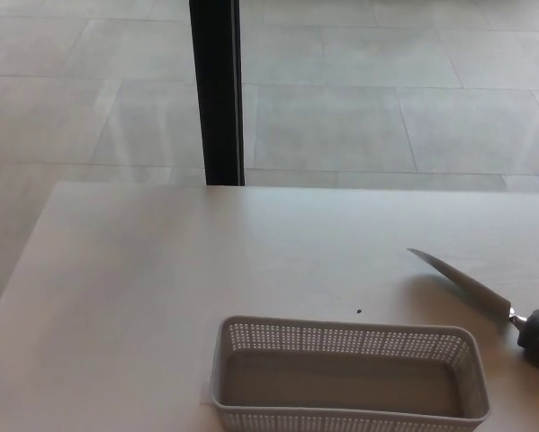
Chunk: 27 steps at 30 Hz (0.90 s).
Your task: A garden tool is kept on the righthand side and a container is kept on the lefthand side on a desk infront of the robot. the robot uses its right hand to pick up the garden tool and makes a scooping motion inside the container
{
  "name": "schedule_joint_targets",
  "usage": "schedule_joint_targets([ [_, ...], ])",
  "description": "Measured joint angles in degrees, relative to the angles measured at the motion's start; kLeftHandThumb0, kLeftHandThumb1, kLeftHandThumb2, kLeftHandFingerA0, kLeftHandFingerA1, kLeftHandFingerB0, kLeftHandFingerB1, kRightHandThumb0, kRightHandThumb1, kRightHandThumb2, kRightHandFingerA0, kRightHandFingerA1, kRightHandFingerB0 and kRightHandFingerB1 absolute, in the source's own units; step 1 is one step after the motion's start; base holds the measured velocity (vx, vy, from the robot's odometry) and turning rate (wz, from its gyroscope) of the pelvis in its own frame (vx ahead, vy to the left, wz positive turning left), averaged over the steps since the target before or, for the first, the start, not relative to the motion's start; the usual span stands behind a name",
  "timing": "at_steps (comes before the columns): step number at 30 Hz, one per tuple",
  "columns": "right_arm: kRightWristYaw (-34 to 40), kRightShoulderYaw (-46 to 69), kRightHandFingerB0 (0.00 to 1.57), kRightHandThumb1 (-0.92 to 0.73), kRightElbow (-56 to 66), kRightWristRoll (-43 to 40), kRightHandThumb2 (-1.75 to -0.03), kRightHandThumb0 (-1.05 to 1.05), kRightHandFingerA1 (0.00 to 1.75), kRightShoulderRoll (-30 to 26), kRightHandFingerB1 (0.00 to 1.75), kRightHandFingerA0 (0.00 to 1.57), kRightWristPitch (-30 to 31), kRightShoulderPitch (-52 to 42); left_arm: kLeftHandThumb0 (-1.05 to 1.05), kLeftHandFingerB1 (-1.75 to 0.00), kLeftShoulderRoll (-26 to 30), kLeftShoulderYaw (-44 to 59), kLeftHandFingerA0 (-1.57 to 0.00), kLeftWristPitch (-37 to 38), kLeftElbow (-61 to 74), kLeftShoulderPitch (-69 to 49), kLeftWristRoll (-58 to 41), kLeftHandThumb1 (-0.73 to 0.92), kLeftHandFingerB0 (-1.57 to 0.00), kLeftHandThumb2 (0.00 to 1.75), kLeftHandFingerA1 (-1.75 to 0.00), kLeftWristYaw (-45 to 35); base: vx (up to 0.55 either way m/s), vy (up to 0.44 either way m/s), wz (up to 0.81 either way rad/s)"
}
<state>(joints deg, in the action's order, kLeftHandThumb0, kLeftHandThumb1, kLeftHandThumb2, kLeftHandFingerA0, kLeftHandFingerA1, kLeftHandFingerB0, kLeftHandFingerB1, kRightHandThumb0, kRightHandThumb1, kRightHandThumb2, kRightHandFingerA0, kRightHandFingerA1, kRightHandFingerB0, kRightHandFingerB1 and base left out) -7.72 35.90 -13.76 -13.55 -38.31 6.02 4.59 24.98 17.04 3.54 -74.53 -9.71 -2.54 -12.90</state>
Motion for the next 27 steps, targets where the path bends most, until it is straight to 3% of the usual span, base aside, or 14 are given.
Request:
schedule_joint_targets([
  [4, -0.5, -8.2, 0.00, -0.63, 4.8, 2.8, -1.02, -1.02, 0.11, -0.1, 0.08, 0.00, 0.2, 0.0, -0.94, -1.10, 0.0, 0.3, -0.86, 0.0, 0.0, -0.2, -0.2, 0.07, -0.68, 1.17, -1.20, 0.0, 0.00, 0.000, 0.00],
  [7, -0.8, -13.9, 0.00, -0.69, 6.5, 5.2, -1.09, -1.05, 0.09, -0.2, 0.09, 0.00, 0.2, -0.1, -0.95, -1.07, 0.0, 0.3, -0.97, 0.1, 0.0, -0.4, -0.2, 0.12, -0.69, 1.23, -1.24, -0.1, 0.00, 0.000, 0.00],
  [8, -0.9, -16.1, 0.00, -0.74, 6.7, 6.2, -1.14, -1.05, 0.08, -0.2, 0.03, 0.00, 0.2, -0.1, -1.03, -1.06, 0.0, 0.3, -1.15, 0.1, 0.0, -0.5, -0.2, 0.04, -0.72, 1.19, -1.32, -0.1, 0.00, 0.000, 0.00],
  [11, -1.1, -20.7, 0.00, -0.77, 6.3, 8.4, -1.14, -1.05, 0.08, -0.3, 0.01, 0.00, 0.1, -0.2, -0.92, -1.07, 0.0, 0.3, -0.89, 0.1, -0.1, -0.6, -0.2, 0.06, -0.76, 1.18, -1.16, -0.1, 0.00, 0.000, 0.00],
  [12, -1.1, -22.7, 0.00, -0.79, 6.1, 9.4, -1.15, -1.05, 0.09, -0.3, 0.00, 0.00, 0.1, -0.4, -0.91, -1.09, 0.0, 0.3, -1.11, 0.1, -0.1, -0.6, -0.2, 0.03, -0.82, 1.18, -1.27, -0.1, 0.00, 0.000, 0.00],
  [13, -1.1, -23.6, 0.00, -0.80, 5.9, 9.9, -1.15, -1.05, 0.10, -0.3, 0.01, 0.00, 0.1, -0.4, -0.90, -1.10, 0.0, 0.4, -0.91, 0.1, -0.1, -0.6, -0.2, 0.01, -0.72, 1.21, -1.19, -0.1, 0.00, 0.000, 0.00],
  [14, -1.2, -25.5, 0.00, -0.79, 5.3, 11.0, -1.14, -1.05, 0.09, -0.3, 0.02, 0.00, 0.0, -0.5, -0.93, -1.14, -0.1, 0.4, -1.15, 0.1, -0.2, -0.6, -0.3, 0.01, -0.82, 1.21, -1.29, -0.1, 0.00, 0.000, 0.00],
  [16, -1.2, -28.3, 0.00, -0.78, 4.2, 12.5, -1.15, -1.05, 0.09, -0.4, 0.01, 0.00, -0.2, -0.6, -0.92, -1.13, 0.0, 0.4, -1.20, 0.1, -0.2, -0.6, -0.3, 0.04, -0.86, 1.22, -1.24, -0.1, 0.00, 0.000, 0.00],
  [17, -1.2, -29.7, 0.00, -0.79, 3.5, 13.4, -1.16, -1.05, 0.09, -0.4, 0.02, 0.00, -0.3, -0.6, -0.95, -1.12, 0.0, 0.3, -1.17, 0.1, -0.2, -0.6, -0.3, 0.02, -0.86, 1.21, -1.25, -0.1, 0.00, 0.000, 0.00],
  [18, -1.2, -31.3, 0.00, -0.78, 2.6, 14.3, -1.15, -1.05, 0.09, -0.5, 0.03, 0.00, -0.5, -0.6, -0.97, -1.08, 0.0, 0.3, -0.92, 0.1, -0.2, -0.7, -0.3, 0.05, -0.74, 1.20, -1.17, -0.1, 0.00, 0.000, 0.00],
  [20, -1.2, -33.8, 0.00, -0.77, 0.8, 15.9, -1.15, -1.05, 0.10, -0.7, 0.05, 0.00, -1.1, -0.6, -0.90, -1.07, 0.0, 0.4, -0.86, 0.1, -0.1, -0.8, -0.4, 0.05, -0.71, 1.21, -1.15, -0.2, 0.00, 0.000, 0.00],
  [22, -1.2, -36.2, 0.00, -0.77, -1.0, 17.6, -1.15, -1.05, 0.10, -0.9, 0.05, 0.00, -1.7, -0.6, -0.90, -1.07, 0.0, 0.3, -0.86, 0.1, -0.1, -1.0, -0.4, 0.05, -0.71, 1.21, -1.15, -0.3, 0.00, 0.000, 0.00],
  [23, -1.2, -37.2, 0.00, -0.78, -1.7, 18.3, -1.13, -1.05, 0.11, -1.0, 0.09, 0.00, -2.1, -0.6, -0.91, -1.06, 0.0, 0.3, -1.13, 0.1, -0.1, -1.0, -0.4, 0.03, -0.78, 1.18, -1.23, -0.3, 0.00, 0.000, 0.00],
  [27, -1.2, -40.9, 0.00, -0.78, -4.4, 21.5, -1.14, -1.05, 0.10, -1.8, 0.09, 0.00, -3.2, -0.1, -1.04, -1.07, 0.1, 0.1, -1.08, 0.1, -0.2, -1.2, -0.4, 0.06, -0.72, 1.21, -1.24, -0.6, 0.00, 0.000, 0.00],
])
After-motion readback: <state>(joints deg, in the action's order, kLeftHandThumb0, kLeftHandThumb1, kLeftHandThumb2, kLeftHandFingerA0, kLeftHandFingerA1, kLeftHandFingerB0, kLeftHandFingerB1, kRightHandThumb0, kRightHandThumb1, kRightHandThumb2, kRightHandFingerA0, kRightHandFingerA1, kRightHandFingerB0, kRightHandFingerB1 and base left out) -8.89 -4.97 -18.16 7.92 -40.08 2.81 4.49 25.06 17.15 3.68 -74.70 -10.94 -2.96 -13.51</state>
